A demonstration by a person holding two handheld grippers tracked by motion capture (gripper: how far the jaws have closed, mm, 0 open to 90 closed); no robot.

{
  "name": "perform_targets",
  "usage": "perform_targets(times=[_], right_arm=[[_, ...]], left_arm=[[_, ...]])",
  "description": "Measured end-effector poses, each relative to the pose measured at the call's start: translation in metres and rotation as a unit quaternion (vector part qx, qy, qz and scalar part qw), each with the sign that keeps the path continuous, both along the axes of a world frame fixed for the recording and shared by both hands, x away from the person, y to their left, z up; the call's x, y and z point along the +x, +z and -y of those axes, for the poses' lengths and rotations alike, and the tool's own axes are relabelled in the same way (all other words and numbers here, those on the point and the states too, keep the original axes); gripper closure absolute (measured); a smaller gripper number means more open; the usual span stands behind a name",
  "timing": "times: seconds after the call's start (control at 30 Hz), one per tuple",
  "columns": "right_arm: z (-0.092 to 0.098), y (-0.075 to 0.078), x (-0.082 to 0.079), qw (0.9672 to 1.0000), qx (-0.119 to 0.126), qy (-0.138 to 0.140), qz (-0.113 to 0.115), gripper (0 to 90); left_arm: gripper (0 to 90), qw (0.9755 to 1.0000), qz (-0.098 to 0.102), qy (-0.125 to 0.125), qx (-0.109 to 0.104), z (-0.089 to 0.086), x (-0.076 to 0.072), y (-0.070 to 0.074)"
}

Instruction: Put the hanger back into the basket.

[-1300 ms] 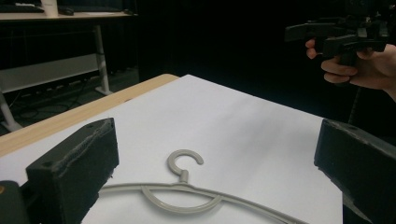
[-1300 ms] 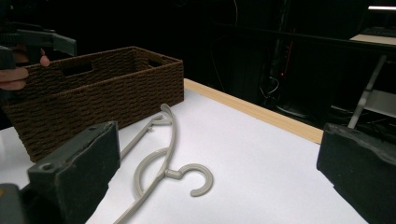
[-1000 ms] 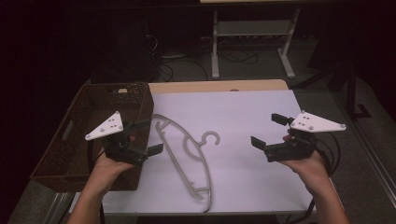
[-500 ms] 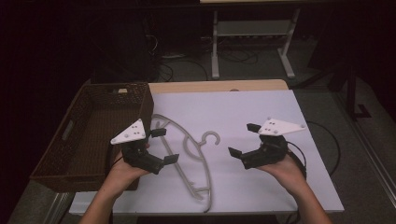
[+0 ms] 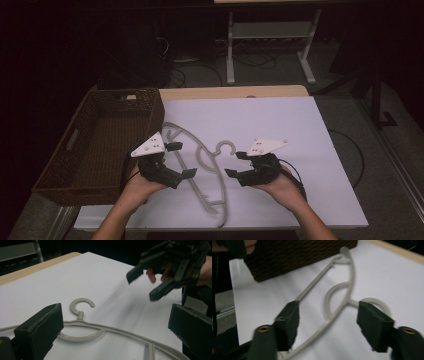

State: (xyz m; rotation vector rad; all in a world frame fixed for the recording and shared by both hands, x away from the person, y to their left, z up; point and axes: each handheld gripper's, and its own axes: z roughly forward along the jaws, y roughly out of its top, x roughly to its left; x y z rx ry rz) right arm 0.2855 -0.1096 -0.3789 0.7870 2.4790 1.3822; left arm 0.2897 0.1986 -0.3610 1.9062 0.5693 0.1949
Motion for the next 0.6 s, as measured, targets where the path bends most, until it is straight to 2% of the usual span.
perform_targets(times=[0.03,0.13,0.17,0.2,0.27,0.3,0.33,0.37,0.5,0.53,0.57,0.6], right_arm=[[-0.009,-0.006,0.000,0.9998,-0.004,0.008,-0.015,47.6],[-0.023,-0.016,0.003,0.9990,-0.016,0.022,-0.034,57.7],[-0.023,-0.016,0.003,0.9990,-0.016,0.022,-0.034,57.7],[-0.031,-0.022,0.005,0.9982,-0.027,0.030,-0.043,65.1],[-0.034,-0.024,0.005,0.9978,-0.031,0.033,-0.048,67.7],[-0.042,-0.030,0.005,0.9966,-0.044,0.037,-0.059,75.2],[-0.042,-0.030,0.005,0.9966,-0.044,0.037,-0.059,75.2],[-0.048,-0.035,0.003,0.9953,-0.052,0.039,-0.071,81.5],[-0.055,-0.042,-0.002,0.9934,-0.072,0.046,-0.077,86.8],[-0.060,-0.047,-0.004,0.9913,-0.090,0.046,-0.085,88.6],[-0.060,-0.047,-0.004,0.9913,-0.090,0.046,-0.085,88.6],[-0.062,-0.051,-0.005,0.9899,-0.097,0.049,-0.092,89.1]], left_arm=[[0.0,1.0000,-0.001,0.000,0.000,0.001,0.000,-0.001],[0.0,1.0000,-0.003,0.000,-0.001,0.001,0.000,-0.002],[0.0,1.0000,-0.003,0.000,-0.002,0.001,0.000,-0.003],[0.0,1.0000,-0.004,0.000,-0.003,0.001,0.000,-0.004],[0.0,1.0000,-0.003,-0.001,-0.001,0.001,0.001,-0.005],[0.0,1.0000,-0.004,-0.001,-0.001,0.001,0.001,-0.005],[0.0,1.0000,-0.004,-0.001,-0.001,0.001,0.001,-0.005],[0.0,1.0000,-0.005,-0.002,-0.001,0.001,0.001,-0.006],[0.0,1.0000,-0.008,-0.003,-0.001,0.002,0.001,-0.007],[0.0,1.0000,-0.009,-0.003,-0.001,0.002,0.001,-0.008],[0.0,1.0000,-0.009,-0.003,-0.001,0.002,0.001,-0.008],[0.0,1.0000,-0.009,-0.003,-0.001,0.002,0.001,-0.008]])
